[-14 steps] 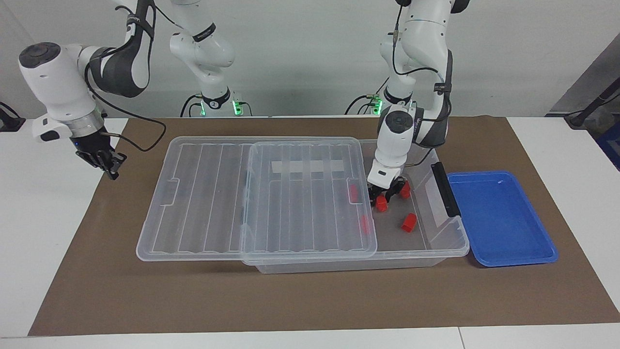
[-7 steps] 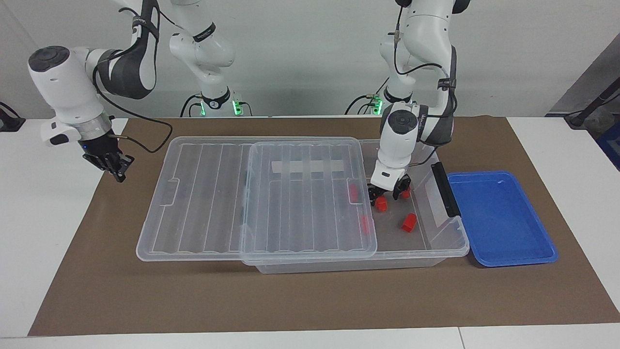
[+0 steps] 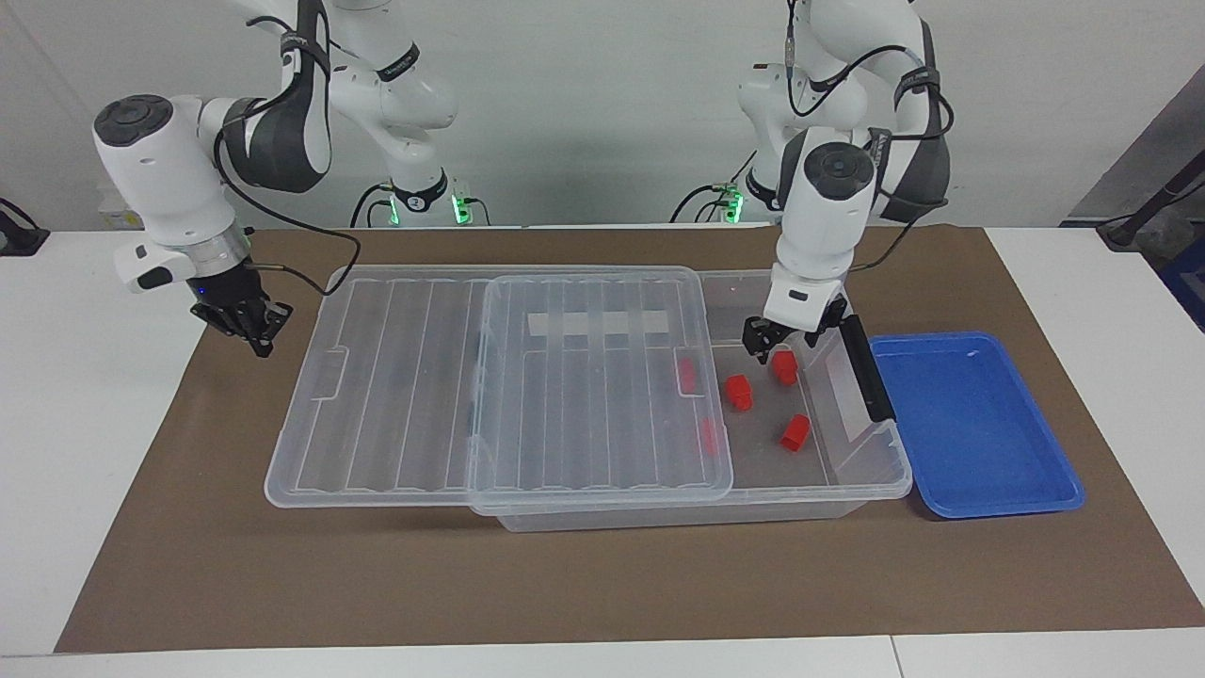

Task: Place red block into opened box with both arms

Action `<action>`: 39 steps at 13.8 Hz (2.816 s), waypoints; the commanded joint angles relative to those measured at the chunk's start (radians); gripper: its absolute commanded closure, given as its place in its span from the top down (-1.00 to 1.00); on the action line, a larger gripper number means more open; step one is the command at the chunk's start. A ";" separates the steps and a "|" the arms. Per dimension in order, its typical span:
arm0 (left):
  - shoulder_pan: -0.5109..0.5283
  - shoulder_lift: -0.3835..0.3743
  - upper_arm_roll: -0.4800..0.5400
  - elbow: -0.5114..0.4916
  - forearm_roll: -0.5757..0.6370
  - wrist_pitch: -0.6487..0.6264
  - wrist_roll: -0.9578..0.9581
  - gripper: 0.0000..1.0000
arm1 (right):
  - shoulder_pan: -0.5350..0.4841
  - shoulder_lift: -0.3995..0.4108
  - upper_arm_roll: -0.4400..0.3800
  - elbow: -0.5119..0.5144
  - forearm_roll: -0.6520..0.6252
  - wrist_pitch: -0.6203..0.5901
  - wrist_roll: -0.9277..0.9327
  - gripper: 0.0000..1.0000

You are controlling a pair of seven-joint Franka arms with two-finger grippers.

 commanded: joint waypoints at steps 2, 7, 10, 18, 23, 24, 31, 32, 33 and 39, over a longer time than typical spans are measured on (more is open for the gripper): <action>0.111 -0.099 -0.003 0.032 0.007 -0.133 0.219 1.00 | 0.024 0.000 0.005 -0.007 0.003 0.003 -0.033 -1.00; 0.170 -0.162 -0.001 0.017 0.007 -0.165 0.316 1.00 | 0.066 -0.007 0.005 -0.027 0.003 -0.008 -0.035 -1.00; 0.173 -0.170 -0.001 0.011 0.007 -0.176 0.315 1.00 | 0.099 -0.016 0.005 -0.048 0.003 -0.011 -0.035 -1.00; 0.266 -0.267 0.005 -0.002 -0.082 -0.253 0.327 1.00 | 0.242 -0.010 0.007 -0.048 0.051 -0.008 -0.032 -1.00; 0.299 -0.297 0.009 -0.077 -0.082 -0.166 0.325 1.00 | 0.329 -0.012 0.008 -0.050 0.076 -0.014 0.031 -1.00; 0.294 -0.294 0.008 -0.068 -0.082 -0.165 0.325 1.00 | 0.340 -0.012 0.008 -0.050 0.077 -0.014 0.034 -1.00; 0.305 -0.290 -0.029 -0.020 -0.087 -0.268 0.325 1.00 | 0.416 -0.013 0.010 -0.050 0.119 -0.011 0.051 -1.00; 0.302 -0.285 -0.029 -0.013 -0.087 -0.270 0.322 1.00 | 0.428 -0.013 0.008 -0.051 0.119 -0.013 0.051 -1.00; 0.302 -0.285 -0.029 -0.012 -0.087 -0.270 0.321 1.00 | 0.431 -0.013 0.008 -0.050 0.119 -0.013 0.051 -1.00; 0.306 -0.288 -0.026 -0.020 -0.087 -0.271 0.321 1.00 | 0.431 -0.013 0.007 -0.044 0.119 -0.013 0.046 -1.00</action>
